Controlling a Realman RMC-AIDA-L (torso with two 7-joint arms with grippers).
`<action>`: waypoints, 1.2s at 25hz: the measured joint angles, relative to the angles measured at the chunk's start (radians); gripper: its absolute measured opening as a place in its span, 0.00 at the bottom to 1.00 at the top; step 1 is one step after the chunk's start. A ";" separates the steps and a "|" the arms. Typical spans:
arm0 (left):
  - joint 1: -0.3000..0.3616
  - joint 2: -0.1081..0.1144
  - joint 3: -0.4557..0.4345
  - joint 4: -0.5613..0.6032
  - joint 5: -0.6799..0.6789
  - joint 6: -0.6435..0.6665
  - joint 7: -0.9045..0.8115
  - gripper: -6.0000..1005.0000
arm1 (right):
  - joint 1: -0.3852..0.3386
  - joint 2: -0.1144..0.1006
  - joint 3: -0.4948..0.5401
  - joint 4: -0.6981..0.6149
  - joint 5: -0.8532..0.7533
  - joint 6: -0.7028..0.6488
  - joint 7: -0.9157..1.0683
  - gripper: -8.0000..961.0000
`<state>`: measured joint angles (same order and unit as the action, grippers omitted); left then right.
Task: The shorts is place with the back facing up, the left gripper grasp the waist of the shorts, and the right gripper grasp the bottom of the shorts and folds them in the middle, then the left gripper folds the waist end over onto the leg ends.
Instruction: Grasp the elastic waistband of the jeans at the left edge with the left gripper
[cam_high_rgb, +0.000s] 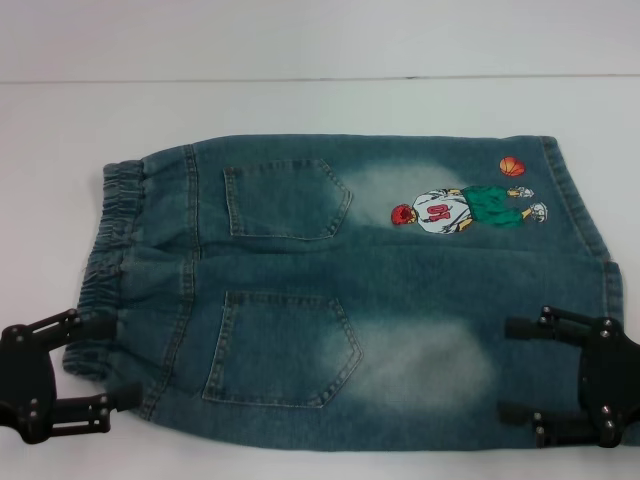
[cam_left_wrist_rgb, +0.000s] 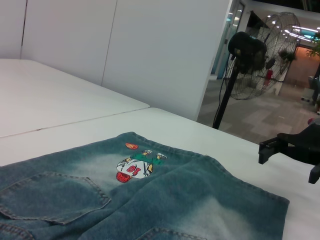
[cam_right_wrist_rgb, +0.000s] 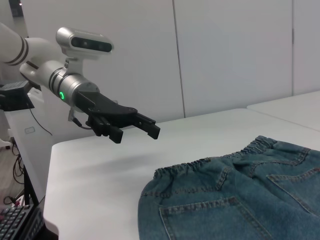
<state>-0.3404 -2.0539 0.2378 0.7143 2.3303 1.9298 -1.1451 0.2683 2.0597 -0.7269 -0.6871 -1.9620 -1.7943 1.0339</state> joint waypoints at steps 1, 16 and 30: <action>0.000 0.000 0.000 0.000 0.000 0.000 0.000 0.93 | 0.000 0.000 0.001 0.000 0.000 0.000 0.000 0.97; 0.003 -0.001 -0.026 0.027 -0.007 -0.026 -0.033 0.91 | 0.006 0.011 0.002 0.000 0.000 0.005 0.008 0.97; 0.045 -0.086 0.059 0.367 0.066 -0.167 -0.368 0.89 | 0.015 0.008 0.029 0.000 0.002 0.029 0.020 0.97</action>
<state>-0.2957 -2.1404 0.2969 1.0813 2.3966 1.7627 -1.5133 0.2834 2.0680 -0.6980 -0.6871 -1.9599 -1.7649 1.0540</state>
